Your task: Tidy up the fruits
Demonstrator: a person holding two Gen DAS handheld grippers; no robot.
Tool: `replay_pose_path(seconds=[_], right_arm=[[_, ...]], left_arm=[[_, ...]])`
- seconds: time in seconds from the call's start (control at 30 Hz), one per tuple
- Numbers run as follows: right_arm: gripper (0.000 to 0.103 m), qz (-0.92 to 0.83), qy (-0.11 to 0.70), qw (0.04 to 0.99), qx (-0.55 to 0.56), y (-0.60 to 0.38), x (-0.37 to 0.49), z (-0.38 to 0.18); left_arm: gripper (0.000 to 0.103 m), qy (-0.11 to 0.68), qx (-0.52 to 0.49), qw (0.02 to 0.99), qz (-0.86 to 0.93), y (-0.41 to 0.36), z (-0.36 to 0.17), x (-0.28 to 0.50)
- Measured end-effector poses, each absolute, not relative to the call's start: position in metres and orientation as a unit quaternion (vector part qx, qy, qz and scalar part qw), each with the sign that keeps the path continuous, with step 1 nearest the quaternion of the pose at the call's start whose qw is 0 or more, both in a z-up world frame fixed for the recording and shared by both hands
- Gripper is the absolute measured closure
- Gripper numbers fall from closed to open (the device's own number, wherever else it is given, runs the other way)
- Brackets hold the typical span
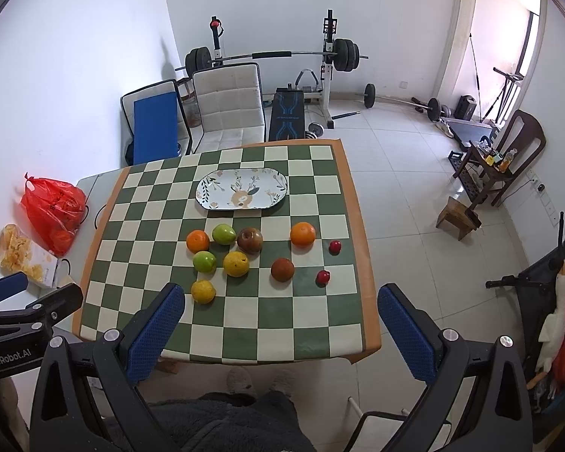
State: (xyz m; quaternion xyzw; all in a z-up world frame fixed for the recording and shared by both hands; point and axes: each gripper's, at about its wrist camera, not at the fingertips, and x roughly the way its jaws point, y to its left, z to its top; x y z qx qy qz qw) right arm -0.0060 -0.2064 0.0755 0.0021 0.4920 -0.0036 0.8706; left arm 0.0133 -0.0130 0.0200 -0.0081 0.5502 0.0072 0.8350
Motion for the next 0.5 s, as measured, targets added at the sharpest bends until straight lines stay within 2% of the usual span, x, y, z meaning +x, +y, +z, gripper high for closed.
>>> replay_pose_path(seconds=[0.3, 0.4, 0.5], right_arm=[[0.0, -0.005, 0.485, 0.874, 0.035, -0.203, 0.0, 0.061], [0.0, -0.005, 0.484, 0.873, 0.062, -0.199, 0.032, 0.047], [0.0, 0.0, 0.505, 0.859, 0.089, -0.207, 0.053, 0.007]], left_arm=[[0.0, 0.536, -0.002, 0.844, 0.02, -0.014, 0.025, 0.022], [0.0, 0.524, 0.007, 0.85, 0.052, -0.009, 0.017, 0.043], [0.0, 0.539, 0.013, 0.839, 0.08, 0.0, -0.009, 0.07]])
